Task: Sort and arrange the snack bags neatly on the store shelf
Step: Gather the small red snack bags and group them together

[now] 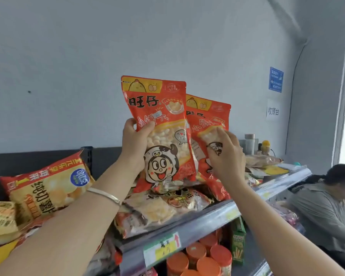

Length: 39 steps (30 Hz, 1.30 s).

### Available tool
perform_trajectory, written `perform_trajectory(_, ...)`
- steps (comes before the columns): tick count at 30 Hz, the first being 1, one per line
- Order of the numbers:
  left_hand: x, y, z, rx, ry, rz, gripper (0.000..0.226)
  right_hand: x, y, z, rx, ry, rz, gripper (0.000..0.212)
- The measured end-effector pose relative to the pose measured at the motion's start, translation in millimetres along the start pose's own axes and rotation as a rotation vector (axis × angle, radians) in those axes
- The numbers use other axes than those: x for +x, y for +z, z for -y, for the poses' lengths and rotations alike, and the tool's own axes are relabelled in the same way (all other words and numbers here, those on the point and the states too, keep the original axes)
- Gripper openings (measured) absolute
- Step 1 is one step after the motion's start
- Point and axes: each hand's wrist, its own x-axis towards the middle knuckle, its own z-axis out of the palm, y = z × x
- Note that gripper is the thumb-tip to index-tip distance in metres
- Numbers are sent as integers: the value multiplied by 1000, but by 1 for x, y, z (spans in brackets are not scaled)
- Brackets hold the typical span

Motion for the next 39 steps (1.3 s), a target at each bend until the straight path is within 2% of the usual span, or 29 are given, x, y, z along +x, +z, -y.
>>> perform_trajectory(8,65,63,47,-14,-37,-54,33,74,43,-78,131,77,24,57)
perform_trajectory(13,85,109,73,34,6,-143,30,120,63,-141,228,69,57,55)
perform_trajectory(18,96,161,96,138,83,-267,31,163,89,-211,302,59,171,55)
perform_trajectory(25,104,221,123,250,83,-412,31,192,138,-275,145,-27,348,52)
perform_trajectory(29,110,238,140,300,56,-437,27,195,163,-282,68,-63,360,57)
perform_trajectory(31,114,244,147,332,54,-444,26,189,178,-288,0,-85,495,67)
perform_trajectory(33,119,247,155,356,54,-435,25,178,196,-299,-61,-109,728,74)
perform_trajectory(35,122,249,165,373,42,-414,24,171,208,-310,-98,-129,840,78)
perform_trajectory(39,126,248,178,393,21,-389,25,175,202,-315,-197,-91,751,88)
